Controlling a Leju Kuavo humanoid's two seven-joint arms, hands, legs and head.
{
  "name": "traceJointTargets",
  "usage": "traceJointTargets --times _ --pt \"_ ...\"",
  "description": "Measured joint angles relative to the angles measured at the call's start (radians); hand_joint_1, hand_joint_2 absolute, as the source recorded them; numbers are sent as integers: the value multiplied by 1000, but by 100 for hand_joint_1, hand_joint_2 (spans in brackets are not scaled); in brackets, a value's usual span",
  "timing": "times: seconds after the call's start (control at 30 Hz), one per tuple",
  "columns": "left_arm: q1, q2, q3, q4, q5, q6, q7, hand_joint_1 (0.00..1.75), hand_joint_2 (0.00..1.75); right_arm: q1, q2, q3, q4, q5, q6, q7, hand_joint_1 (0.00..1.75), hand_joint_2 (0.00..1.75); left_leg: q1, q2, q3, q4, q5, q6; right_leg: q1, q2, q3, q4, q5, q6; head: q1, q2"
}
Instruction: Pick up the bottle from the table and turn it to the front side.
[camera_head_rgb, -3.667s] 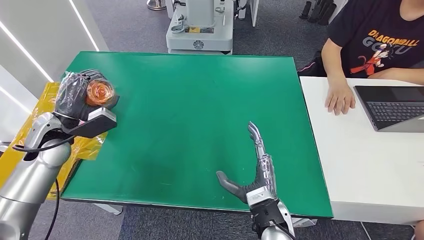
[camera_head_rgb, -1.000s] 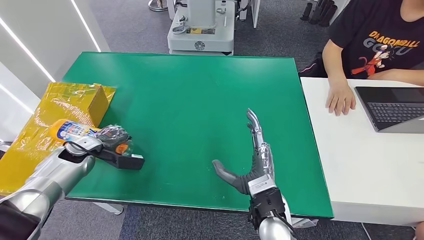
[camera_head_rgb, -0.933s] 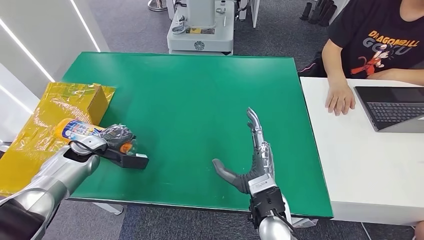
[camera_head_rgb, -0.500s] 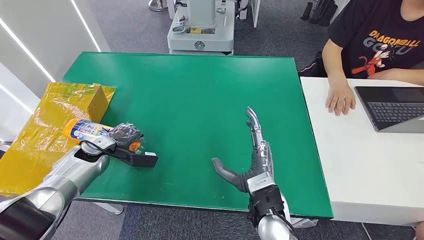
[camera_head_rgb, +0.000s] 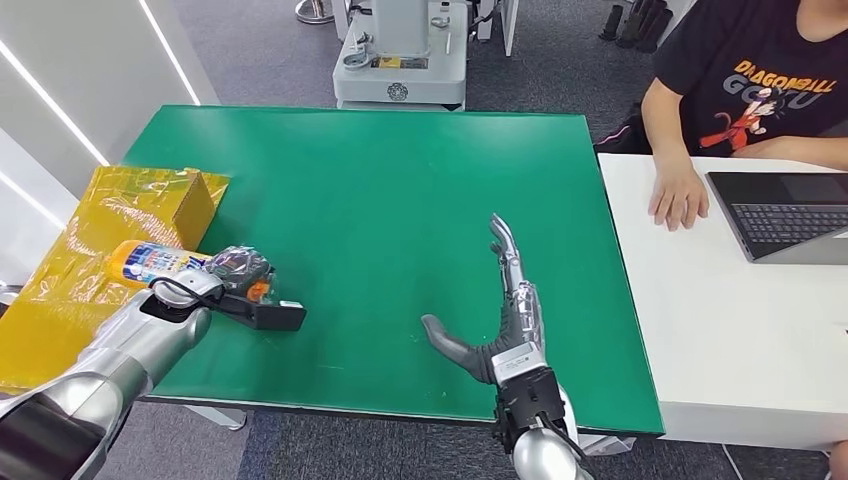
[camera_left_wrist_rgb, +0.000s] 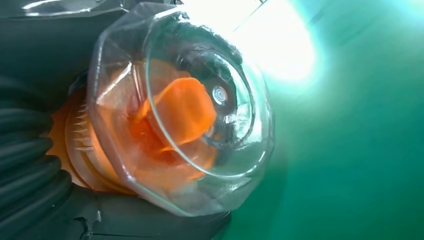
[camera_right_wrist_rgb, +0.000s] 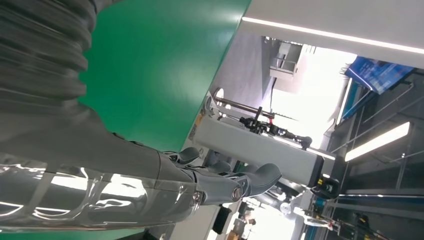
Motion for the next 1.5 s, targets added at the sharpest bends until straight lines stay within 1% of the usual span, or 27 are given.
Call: traceJointTargets --times 0.23,0.47,0.5,0.6,0.63,0.7,0.83,1.33,1.5 --pt "0 54 20 9 -11 -6 -10 175 175 4 2 0 10 7 -10 -17 0 175 0 0 2 -2 1 -2 0 1 0 1 0 -1 0 0" --pt "7 67 37 10 -44 30 -42 175 175 12 2 0 10 13 -12 -15 0 175 0 0 2 -2 1 -2 0 1 0 1 0 -1 0 0" --pt "8 68 38 10 -52 39 -48 156 175 12 2 0 10 14 -12 -15 0 175 0 0 2 -2 1 -2 0 1 0 1 0 -1 0 0" --pt "13 68 41 10 -66 65 -58 29 175 12 2 0 10 16 -12 -13 0 175 0 0 1 -2 1 -2 0 1 0 1 0 -1 0 0" --pt "15 69 42 10 -68 73 -59 3 175 12 2 0 10 16 -12 -13 0 175 0 0 1 -2 1 -2 0 0 0 1 0 -1 0 0" --pt "19 69 42 10 -71 89 -60 0 175 12 2 0 10 17 -12 -13 0 175 0 0 1 -2 1 -2 0 0 0 1 0 -1 0 0" --pt "20 69 47 10 -74 103 -60 0 175 12 2 0 10 17 -12 -13 0 175 0 0 2 -2 1 -2 0 1 0 1 0 -1 0 0" --pt "19 68 58 10 -81 102 -54 0 175 12 2 0 10 13 -10 -13 0 175 0 0 2 -2 1 -2 0 1 0 1 0 -1 0 0" --pt "25 69 74 10 -79 136 -42 0 175 13 2 0 10 10 -11 -13 0 175 0 0 2 -2 1 -2 0 1 0 1 0 -1 0 0"
